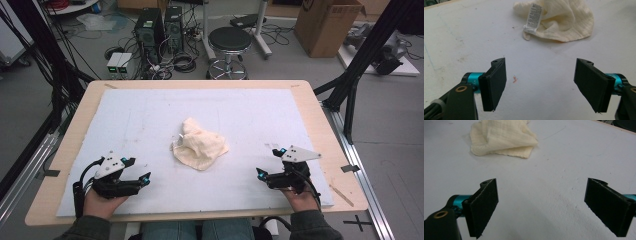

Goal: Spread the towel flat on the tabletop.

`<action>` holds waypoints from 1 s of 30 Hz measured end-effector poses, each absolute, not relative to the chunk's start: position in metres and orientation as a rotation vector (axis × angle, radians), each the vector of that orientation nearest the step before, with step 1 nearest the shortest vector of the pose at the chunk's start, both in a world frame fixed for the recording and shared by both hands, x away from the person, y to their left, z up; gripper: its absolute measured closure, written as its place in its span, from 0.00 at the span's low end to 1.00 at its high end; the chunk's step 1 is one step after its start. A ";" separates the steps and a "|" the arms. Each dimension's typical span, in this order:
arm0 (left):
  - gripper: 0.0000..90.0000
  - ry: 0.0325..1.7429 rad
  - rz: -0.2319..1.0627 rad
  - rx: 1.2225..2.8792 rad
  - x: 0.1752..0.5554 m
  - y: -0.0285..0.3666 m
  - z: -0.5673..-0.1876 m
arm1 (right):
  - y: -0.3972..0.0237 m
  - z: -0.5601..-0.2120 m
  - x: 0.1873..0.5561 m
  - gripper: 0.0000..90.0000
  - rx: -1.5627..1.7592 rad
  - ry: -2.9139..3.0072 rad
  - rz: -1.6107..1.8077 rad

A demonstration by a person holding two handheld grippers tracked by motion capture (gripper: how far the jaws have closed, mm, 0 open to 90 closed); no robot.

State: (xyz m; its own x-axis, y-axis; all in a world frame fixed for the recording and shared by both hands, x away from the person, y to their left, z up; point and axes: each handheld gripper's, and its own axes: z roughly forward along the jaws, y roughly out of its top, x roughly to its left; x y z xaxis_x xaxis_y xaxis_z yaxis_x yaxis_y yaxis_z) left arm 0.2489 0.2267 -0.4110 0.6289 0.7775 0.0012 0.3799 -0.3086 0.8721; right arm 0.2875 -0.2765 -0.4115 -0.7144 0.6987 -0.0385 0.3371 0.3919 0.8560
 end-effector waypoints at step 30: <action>0.41 0.918 0.461 1.903 0.307 0.195 -0.390 | -0.240 -0.386 0.334 0.27 0.798 2.328 1.346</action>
